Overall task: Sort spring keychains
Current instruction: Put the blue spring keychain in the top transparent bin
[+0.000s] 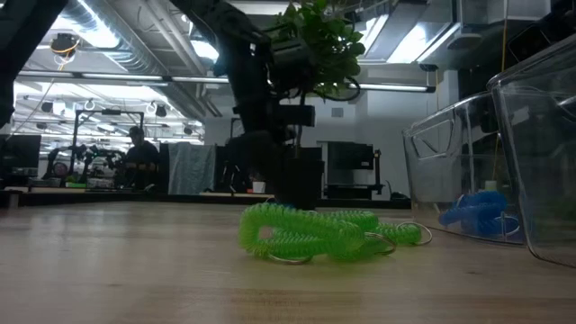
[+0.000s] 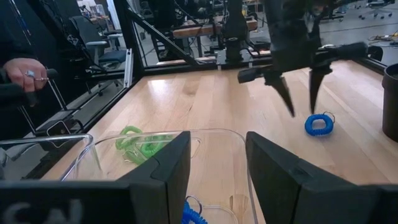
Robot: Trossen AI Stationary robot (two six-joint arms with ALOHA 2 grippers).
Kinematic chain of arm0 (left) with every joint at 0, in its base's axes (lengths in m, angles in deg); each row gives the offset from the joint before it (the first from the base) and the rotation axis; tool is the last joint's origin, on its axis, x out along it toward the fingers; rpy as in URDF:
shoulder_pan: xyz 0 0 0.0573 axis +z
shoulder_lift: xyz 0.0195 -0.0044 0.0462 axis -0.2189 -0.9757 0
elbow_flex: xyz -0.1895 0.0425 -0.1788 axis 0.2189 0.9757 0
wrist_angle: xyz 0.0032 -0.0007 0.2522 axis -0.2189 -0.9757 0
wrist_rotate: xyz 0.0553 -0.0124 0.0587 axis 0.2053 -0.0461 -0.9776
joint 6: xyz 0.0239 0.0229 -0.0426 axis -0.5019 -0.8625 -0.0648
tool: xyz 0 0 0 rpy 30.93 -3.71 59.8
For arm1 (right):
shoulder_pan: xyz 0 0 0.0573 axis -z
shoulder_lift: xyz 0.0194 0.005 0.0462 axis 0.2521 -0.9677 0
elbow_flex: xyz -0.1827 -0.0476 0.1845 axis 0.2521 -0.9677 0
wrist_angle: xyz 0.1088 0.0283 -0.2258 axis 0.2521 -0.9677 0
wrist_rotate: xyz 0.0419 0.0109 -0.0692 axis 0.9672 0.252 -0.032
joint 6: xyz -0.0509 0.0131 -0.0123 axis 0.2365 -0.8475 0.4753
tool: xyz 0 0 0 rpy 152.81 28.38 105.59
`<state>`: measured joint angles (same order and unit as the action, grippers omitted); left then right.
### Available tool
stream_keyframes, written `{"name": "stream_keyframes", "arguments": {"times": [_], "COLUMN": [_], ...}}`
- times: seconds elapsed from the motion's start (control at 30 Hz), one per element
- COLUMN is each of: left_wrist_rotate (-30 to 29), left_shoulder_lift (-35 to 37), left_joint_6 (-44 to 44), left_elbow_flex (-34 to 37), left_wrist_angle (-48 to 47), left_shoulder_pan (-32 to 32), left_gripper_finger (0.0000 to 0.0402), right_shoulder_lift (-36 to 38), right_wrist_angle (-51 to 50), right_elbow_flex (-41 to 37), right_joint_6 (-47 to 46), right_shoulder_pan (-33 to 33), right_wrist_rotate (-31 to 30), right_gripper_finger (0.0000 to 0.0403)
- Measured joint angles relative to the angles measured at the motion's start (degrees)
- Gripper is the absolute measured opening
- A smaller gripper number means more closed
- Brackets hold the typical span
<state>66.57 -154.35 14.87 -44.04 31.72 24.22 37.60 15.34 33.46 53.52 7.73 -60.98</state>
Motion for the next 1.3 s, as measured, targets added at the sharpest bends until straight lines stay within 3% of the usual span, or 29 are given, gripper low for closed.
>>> {"name": "stream_keyframes", "arguments": {"times": [0.57,0.97,1.3], "left_wrist_rotate": [0.85,6.44,5.57], "left_shoulder_lift": [-4.81,-5.22,-5.27], "left_joint_6": [5.63,15.1,16.58], "left_elbow_flex": [-0.05,-0.1,-0.03], "left_wrist_angle": [1.39,-0.43,-1.97], "left_shoulder_pan": [1.94,3.2,1.06], "left_gripper_finger": [0.0127,0.0124,0.0033], "right_shoulder_lift": [0.02,0.02,0.02], "right_wrist_angle": [0.02,0.03,0.02], "right_elbow_flex": [0.0,0.0,0.0], "right_joint_6": [0.0,0.0,0.0], "right_shoulder_pan": [0.0,0.0,0.0], "right_wrist_rotate": [0.0,0.02,0.02], "right_gripper_finger": [0.0154,0.0154,0.0154]}}
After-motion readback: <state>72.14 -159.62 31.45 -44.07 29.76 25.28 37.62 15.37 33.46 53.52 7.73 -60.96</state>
